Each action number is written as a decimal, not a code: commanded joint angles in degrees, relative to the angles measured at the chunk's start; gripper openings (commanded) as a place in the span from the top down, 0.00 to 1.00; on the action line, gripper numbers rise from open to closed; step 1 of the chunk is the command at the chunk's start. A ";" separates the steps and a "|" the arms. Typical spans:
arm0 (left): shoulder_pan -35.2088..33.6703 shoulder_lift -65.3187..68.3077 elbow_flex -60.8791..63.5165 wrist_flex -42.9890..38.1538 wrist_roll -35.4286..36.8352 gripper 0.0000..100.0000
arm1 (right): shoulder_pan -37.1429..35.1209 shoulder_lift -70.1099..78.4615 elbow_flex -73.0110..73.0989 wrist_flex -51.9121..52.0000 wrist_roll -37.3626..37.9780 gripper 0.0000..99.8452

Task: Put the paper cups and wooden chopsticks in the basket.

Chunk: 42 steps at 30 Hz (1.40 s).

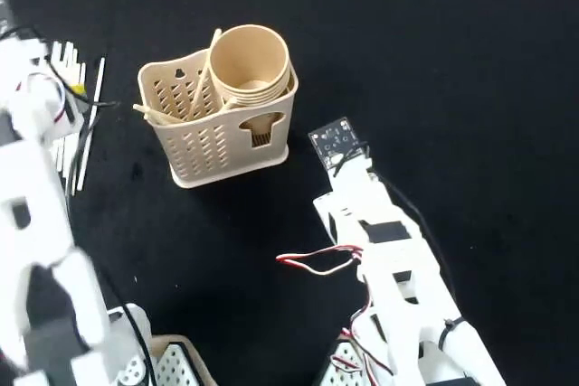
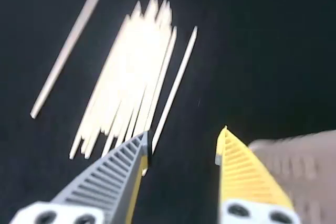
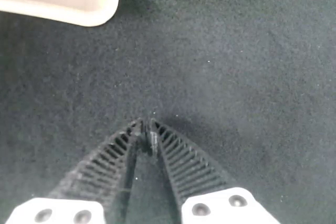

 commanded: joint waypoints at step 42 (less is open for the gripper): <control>-5.32 79.74 -84.70 31.91 -9.58 0.97 | -0.70 -1.71 -0.31 -0.88 0.44 0.99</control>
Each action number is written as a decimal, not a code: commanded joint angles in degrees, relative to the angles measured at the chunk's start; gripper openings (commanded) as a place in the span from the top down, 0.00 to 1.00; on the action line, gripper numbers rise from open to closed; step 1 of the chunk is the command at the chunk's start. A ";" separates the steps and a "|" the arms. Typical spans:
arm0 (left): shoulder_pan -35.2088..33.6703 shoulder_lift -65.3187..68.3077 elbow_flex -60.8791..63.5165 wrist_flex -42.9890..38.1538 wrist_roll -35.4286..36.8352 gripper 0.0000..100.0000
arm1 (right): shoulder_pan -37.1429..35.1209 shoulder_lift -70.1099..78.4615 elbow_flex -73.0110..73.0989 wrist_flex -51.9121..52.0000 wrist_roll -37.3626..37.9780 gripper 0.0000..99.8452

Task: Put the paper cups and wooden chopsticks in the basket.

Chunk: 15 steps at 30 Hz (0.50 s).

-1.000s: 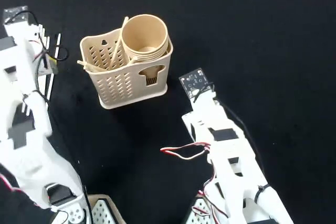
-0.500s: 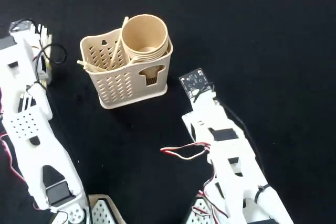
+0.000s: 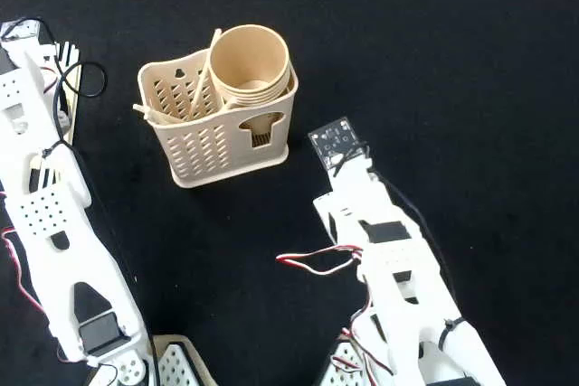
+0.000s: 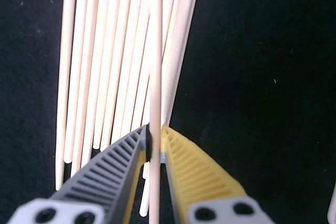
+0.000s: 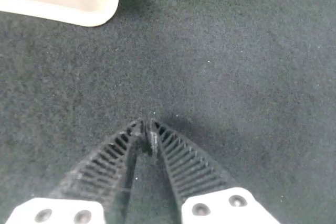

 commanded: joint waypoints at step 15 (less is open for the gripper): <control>2.95 -42.02 23.25 0.26 4.04 0.97 | -0.70 -1.71 -0.40 -0.97 0.44 0.99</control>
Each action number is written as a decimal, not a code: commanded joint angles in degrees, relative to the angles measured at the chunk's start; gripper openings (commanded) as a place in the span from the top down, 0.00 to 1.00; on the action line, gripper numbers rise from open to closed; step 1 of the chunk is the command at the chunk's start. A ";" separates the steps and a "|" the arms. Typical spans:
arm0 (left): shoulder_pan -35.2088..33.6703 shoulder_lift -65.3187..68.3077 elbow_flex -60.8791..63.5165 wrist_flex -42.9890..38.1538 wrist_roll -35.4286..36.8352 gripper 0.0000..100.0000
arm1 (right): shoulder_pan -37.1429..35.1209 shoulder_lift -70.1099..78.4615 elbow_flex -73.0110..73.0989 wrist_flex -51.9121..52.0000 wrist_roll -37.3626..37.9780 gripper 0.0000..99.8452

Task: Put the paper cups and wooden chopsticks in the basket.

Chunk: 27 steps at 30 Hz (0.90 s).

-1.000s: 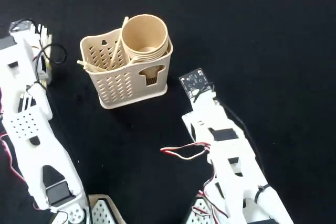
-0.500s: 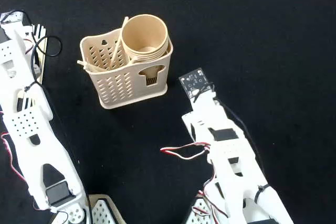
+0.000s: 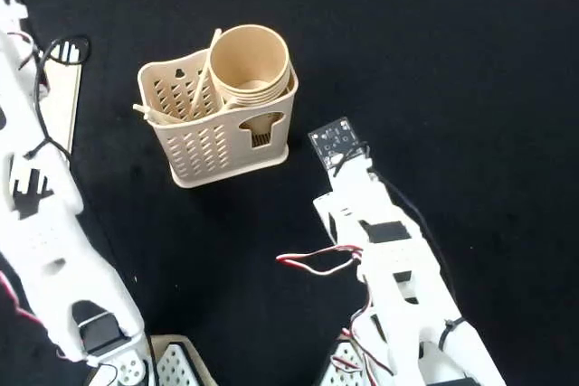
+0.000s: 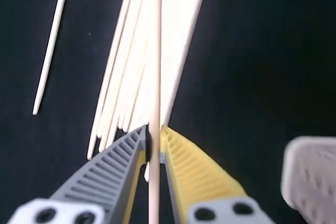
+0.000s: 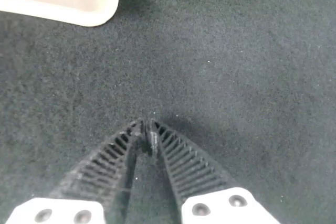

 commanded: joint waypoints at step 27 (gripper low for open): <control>28.79 -99.52 114.77 -88.70 5.45 0.97 | -0.70 -1.71 -0.31 -0.97 0.44 0.99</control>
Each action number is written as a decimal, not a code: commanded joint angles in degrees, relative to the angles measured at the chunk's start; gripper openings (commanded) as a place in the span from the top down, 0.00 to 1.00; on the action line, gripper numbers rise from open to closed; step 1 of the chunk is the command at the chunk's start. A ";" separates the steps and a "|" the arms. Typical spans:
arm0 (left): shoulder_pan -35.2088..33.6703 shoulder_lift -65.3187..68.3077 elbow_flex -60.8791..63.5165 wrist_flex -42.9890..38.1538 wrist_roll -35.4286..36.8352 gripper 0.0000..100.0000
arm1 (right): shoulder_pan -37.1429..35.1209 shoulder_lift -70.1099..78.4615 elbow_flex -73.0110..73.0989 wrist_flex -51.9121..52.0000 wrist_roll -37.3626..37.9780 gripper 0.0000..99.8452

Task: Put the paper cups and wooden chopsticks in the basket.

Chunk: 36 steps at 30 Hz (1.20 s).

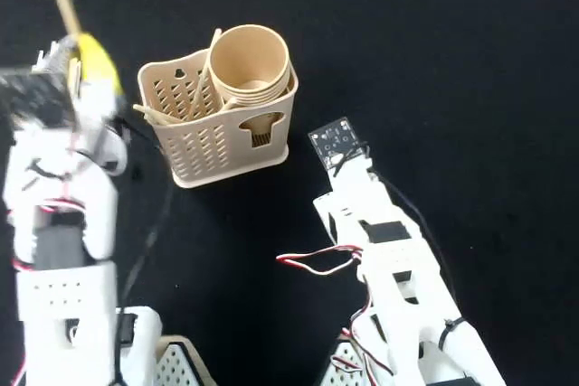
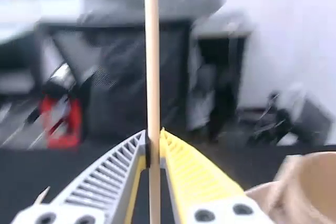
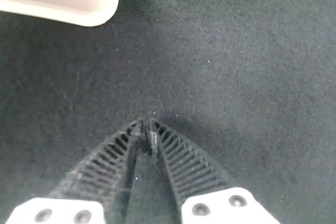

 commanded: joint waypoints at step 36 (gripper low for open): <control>7.78 -4.13 -5.93 0.00 8.70 0.97 | -0.70 -1.71 -0.48 -0.97 0.44 0.99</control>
